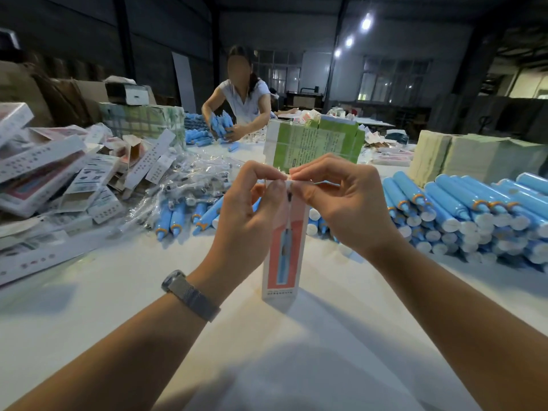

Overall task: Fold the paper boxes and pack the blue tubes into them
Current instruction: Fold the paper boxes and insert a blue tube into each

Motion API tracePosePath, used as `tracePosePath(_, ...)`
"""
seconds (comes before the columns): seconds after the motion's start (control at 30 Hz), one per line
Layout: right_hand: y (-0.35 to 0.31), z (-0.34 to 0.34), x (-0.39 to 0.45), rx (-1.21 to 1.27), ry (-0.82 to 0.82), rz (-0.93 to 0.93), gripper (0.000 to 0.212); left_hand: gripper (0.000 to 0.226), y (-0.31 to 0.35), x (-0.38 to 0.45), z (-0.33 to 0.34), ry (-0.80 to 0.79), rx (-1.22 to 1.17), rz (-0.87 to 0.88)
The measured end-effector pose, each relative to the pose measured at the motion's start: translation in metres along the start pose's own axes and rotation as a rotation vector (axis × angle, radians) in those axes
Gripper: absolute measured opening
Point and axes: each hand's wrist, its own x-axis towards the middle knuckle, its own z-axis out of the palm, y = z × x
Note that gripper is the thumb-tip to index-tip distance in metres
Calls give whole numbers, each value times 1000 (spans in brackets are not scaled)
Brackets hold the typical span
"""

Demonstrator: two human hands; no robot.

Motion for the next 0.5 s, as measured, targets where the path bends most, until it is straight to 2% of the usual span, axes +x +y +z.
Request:
tracePosePath(0.2, -4, -2, 0, -35, 0, 26, 7, 12, -2, -1, 0, -8, 74, 52)
tracePosePath(0.5, -20, -13, 13, -183, -147, -86, 22, 27, -6, -1, -9, -71, 105, 124)
